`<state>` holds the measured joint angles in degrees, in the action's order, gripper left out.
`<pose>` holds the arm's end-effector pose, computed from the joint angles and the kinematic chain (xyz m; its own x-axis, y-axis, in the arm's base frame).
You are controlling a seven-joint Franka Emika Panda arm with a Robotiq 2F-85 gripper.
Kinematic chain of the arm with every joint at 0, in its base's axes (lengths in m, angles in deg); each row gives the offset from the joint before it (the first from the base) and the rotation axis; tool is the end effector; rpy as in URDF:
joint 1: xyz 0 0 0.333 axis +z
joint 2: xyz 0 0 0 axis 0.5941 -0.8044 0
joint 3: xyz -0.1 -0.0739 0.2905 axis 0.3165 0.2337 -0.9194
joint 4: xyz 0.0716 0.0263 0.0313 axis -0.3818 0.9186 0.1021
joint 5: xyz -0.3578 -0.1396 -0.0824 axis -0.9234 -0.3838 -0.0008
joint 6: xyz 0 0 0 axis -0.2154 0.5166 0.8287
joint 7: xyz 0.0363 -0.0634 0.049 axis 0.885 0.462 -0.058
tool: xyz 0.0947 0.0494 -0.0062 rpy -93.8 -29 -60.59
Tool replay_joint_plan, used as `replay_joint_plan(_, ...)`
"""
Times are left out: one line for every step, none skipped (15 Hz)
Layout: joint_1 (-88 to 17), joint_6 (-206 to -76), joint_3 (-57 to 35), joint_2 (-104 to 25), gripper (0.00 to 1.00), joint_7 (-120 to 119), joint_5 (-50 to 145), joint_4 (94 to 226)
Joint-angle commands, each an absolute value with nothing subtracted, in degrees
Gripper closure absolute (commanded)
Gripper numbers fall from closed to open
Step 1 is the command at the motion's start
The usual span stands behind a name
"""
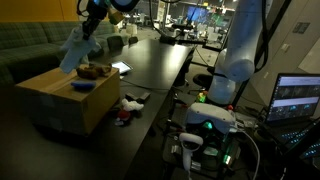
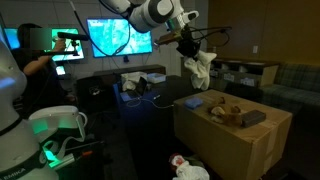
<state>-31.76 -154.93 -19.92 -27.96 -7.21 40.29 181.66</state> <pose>0.6054 0.1042 0.4793 0.8131 0.3225 0.4847 0.2786 -0.9466 0.1625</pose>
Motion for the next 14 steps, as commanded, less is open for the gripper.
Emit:
replay_joint_plan(-31.2,-157.0,-17.8,-30.9,0.96,3.2,33.3,177.2)
replay_joint_plan(-30.9,-157.0,-17.6,-30.9,0.96,5.1,32.2,177.1)
replay_joint_plan(-30.8,-157.0,-17.4,-30.9,0.96,6.1,31.8,177.1)
replay_joint_plan(-30.9,-157.0,-17.7,-30.5,0.96,5.4,32.7,177.6)
replay_joint_plan(-30.9,-157.1,-17.7,-30.1,0.96,5.6,32.7,178.0)
replay_joint_plan(-31.0,-156.8,-18.0,-28.8,0.96,4.5,33.8,179.1)
replay_joint_plan(-31.0,-156.6,-18.1,-28.2,0.96,3.9,34.2,179.6)
replay_joint_plan(-31.2,-155.8,-18.7,-26.8,0.96,1.8,36.3,180.8)
replay_joint_plan(-31.4,-155.2,-19.2,-25.7,0.96,0.3,38.0,181.6)
replay_joint_plan(-32.0,-153.9,-19.9,-23.7,0.96,-4.1,42.5,183.3)
replay_joint_plan(-32.1,-152.2,-20.3,-22.5,0.96,-7.4,45.8,184.1)
replay_joint_plan(-32.1,-150.3,-20.5,-20.9,0.96,-11.5,50.2,185.2)
replay_joint_plan(-32.1,-147.6,-20.4,-19.4,0.96,-15.2,53.8,185.9)
replay_joint_plan(-31.8,-144.4,-20.0,-17.8,0.96,-19.1,57.1,187.1)
